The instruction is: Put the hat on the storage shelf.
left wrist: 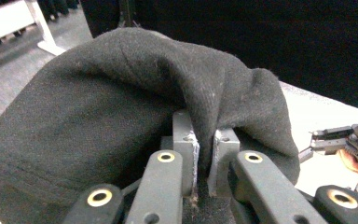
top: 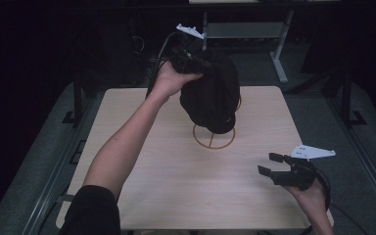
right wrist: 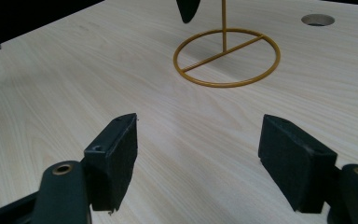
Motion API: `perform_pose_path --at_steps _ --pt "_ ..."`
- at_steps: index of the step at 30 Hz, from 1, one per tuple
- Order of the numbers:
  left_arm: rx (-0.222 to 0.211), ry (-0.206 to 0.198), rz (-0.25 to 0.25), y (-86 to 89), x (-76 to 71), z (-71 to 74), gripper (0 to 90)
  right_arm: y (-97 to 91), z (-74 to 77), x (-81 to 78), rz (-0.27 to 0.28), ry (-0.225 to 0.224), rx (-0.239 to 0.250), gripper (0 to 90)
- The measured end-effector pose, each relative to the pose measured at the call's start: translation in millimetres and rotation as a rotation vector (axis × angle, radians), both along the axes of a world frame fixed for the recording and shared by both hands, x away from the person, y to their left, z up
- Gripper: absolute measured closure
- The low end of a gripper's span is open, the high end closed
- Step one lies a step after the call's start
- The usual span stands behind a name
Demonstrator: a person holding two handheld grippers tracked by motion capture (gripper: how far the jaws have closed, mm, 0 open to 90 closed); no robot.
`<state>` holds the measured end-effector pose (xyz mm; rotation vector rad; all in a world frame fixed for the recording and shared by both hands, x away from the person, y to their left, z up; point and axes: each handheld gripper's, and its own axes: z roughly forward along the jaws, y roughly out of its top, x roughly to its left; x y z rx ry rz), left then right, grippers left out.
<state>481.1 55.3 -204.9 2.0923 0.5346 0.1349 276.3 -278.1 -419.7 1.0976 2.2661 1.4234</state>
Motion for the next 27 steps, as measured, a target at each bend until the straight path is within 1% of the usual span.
perform_pose_path --at_steps 2,3,5,6,7,9,10,12,15,20,22,25,27 --pt "0.0 0.046 0.003 -5.1 5.5 -4.5 79.7 0.8 -0.1 0.2 0.006 0.002 -0.001 28.1" --pt "0.004 0.065 0.004 -7.8 8.4 -7.0 76.0 1.3 -0.2 0.2 0.007 0.002 -0.004 28.0" --pt "0.016 0.078 0.021 -13.2 12.1 -10.6 69.9 1.8 -0.7 0.7 0.012 0.004 -0.005 28.0" --pt "0.01 0.084 0.025 -15.2 13.6 -12.1 64.6 2.0 -1.0 0.8 0.014 0.005 -0.005 28.0" --pt "0.001 0.082 0.026 -16.7 13.8 -13.3 62.4 2.2 -1.2 0.8 0.016 0.006 -0.006 28.1" --pt "0.018 0.061 0.029 -19.7 12.6 -14.4 62.4 2.5 -1.4 0.3 0.017 0.013 -0.008 28.1" --pt "0.026 0.055 0.03 -20.2 12.2 -14.5 60.9 2.5 -1.5 0.2 0.017 0.014 -0.009 28.1" --pt "0.02 0.056 0.029 -19.5 11.1 -13.4 60.3 1.6 -1.7 0.0 0.016 0.014 -0.01 28.0" --pt "0.034 0.04 0.033 -17.2 9.1 -10.5 58.5 0.9 -2.0 -0.3 0.011 0.013 -0.006 28.0" --pt "0.039 0.029 0.031 -13.4 5.2 -8.1 56.8 2.2 -2.7 -0.1 0.015 0.013 -0.016 28.0" --pt "0.04 0.032 0.033 -11.0 3.8 -8.3 56.6 3.2 -3.3 -0.4 0.015 0.019 -0.025 28.0" --pt "0.04 0.027 0.035 -6.4 -1.2 -7.4 55.6 4.1 -3.2 -1.1 0.014 0.011 -0.03 28.0" --pt "0.045 0.022 0.031 -4.0 -4.2 -6.0 53.3 4.3 -3.1 -1.1 0.005 0.004 -0.034 27.6"
